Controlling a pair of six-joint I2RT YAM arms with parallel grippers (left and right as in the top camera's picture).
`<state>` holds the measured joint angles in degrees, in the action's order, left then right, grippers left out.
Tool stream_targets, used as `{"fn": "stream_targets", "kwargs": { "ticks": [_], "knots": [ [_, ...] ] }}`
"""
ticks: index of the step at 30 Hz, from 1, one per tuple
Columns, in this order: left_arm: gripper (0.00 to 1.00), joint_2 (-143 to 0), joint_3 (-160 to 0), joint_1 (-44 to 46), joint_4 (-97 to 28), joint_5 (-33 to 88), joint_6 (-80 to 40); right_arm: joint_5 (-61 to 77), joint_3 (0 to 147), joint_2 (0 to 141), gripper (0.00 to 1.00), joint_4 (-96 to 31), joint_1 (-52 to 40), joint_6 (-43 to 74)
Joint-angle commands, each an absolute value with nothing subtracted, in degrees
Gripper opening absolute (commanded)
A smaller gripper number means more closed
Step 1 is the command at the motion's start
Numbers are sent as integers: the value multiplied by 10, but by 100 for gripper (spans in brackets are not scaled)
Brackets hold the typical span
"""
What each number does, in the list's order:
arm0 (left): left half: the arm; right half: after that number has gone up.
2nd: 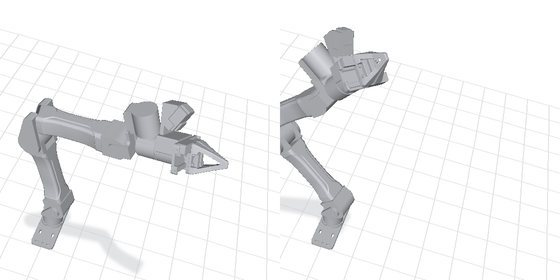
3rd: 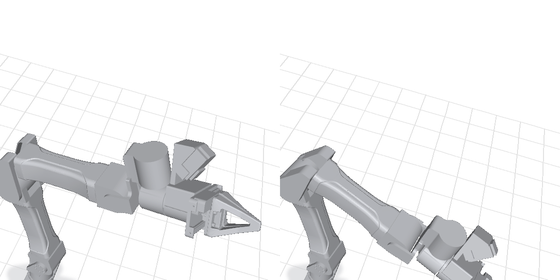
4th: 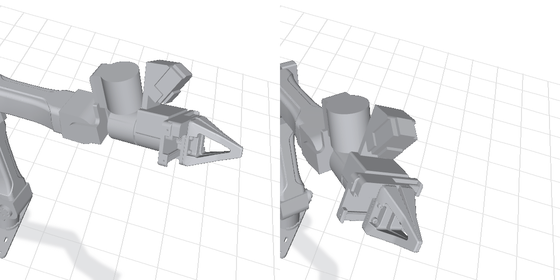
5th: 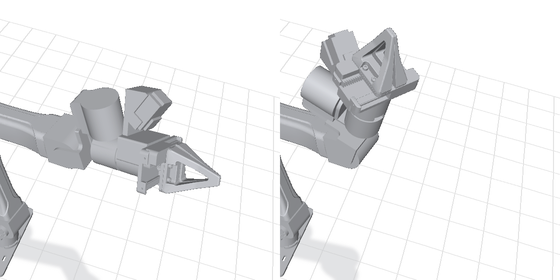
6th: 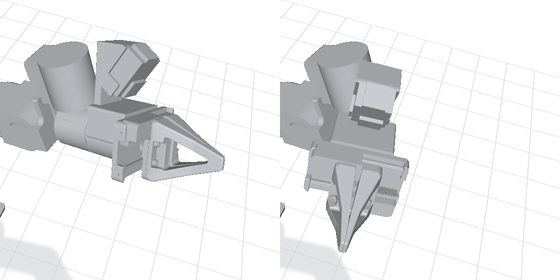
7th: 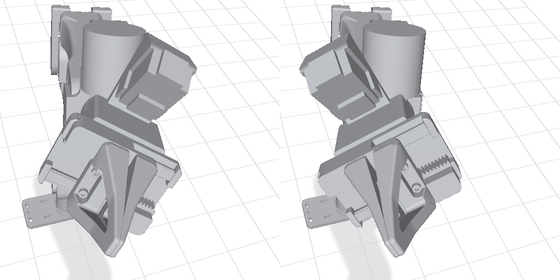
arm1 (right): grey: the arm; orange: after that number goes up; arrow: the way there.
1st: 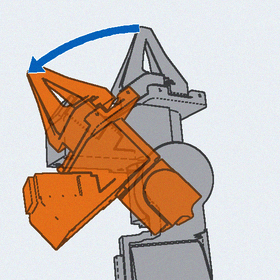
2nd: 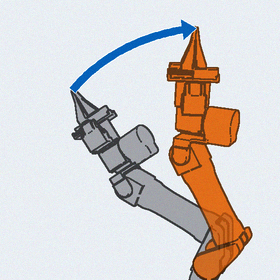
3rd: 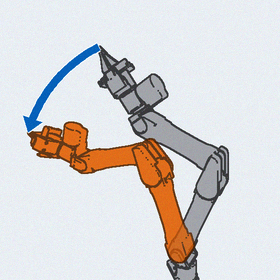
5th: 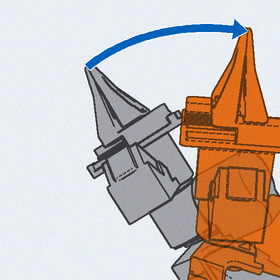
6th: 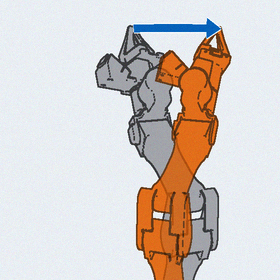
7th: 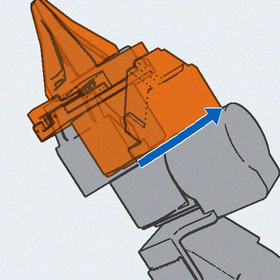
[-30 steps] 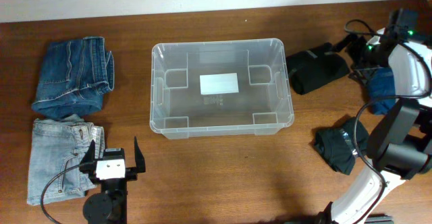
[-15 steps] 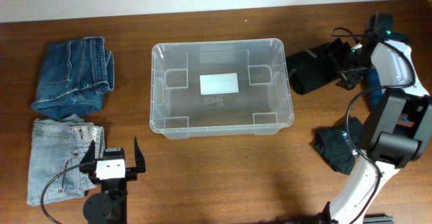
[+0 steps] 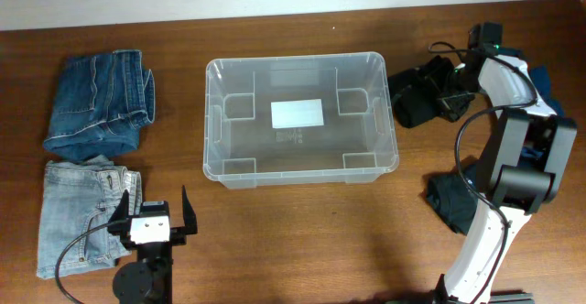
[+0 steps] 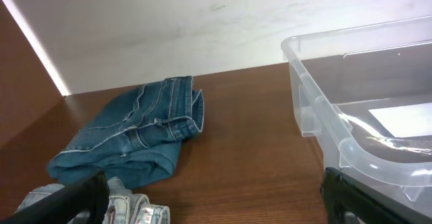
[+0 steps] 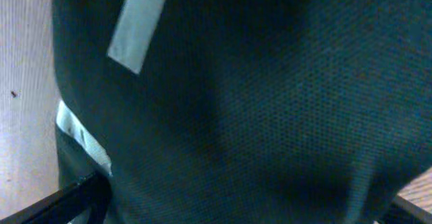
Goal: Pack container
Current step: 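Carry the black garment into the clear box and release it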
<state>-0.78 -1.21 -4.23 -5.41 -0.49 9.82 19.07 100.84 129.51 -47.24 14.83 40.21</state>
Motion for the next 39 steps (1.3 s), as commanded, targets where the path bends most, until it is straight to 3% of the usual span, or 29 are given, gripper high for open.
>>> {"fn": "stream_targets", "kwargs": {
  "ticks": [1,3,5,6,9,18,28,32,39],
  "knots": [
    [100,-3,-9,-39,-55,-8,99,185,1009,1323,99,-457,138,421],
    [100,-3,-9,-39,-54,-8,99,178,1009,1324,95,-456,138,421],
    [100,-3,-9,-39,-54,-8,99,171,1009,1324,75,-456,139,421],
    [100,-3,-9,-39,-54,-8,99,171,1009,1324,52,-456,140,421],
    [100,-3,-9,-39,-54,-8,99,171,1009,1324,33,-456,140,420],
    [100,-3,-9,-39,-54,-8,99,173,1036,1270,32,-477,155,352],
    [100,-3,-9,-39,-54,-8,99,266,1079,1051,32,-565,145,248],
    [100,-3,-9,-39,-54,-8,99,265,1079,957,33,-601,97,222],
    [100,-3,-9,-39,-54,-8,99,263,1079,892,33,-641,-81,207]
  ]
}}
